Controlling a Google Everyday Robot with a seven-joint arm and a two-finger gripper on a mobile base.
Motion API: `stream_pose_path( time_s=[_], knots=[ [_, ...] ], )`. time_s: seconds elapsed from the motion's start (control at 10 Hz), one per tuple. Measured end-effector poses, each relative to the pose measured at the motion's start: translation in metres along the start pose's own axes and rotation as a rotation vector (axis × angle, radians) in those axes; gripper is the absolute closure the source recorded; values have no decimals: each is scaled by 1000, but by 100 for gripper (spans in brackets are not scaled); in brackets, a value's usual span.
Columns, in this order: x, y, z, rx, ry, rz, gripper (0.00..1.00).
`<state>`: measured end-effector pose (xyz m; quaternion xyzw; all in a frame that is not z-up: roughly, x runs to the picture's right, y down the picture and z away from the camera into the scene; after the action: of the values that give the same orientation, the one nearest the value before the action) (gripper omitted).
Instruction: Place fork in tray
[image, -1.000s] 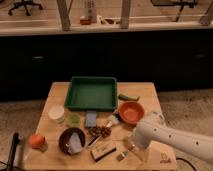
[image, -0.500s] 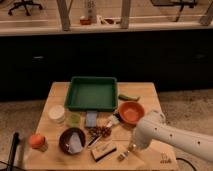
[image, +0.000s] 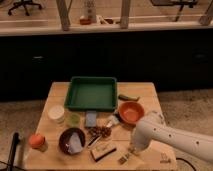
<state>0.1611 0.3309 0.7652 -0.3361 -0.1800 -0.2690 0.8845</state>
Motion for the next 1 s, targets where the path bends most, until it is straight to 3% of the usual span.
stream_pose_path(
  time_s=[0.5,0.6,1.0],
  knots=[
    [-11,-4,-1,-9,-7,-29,100],
    [-20,-14,-3,-7,-10,-48,100],
    [-22,-21,-17,-2,-15,-71,100]
  ],
)
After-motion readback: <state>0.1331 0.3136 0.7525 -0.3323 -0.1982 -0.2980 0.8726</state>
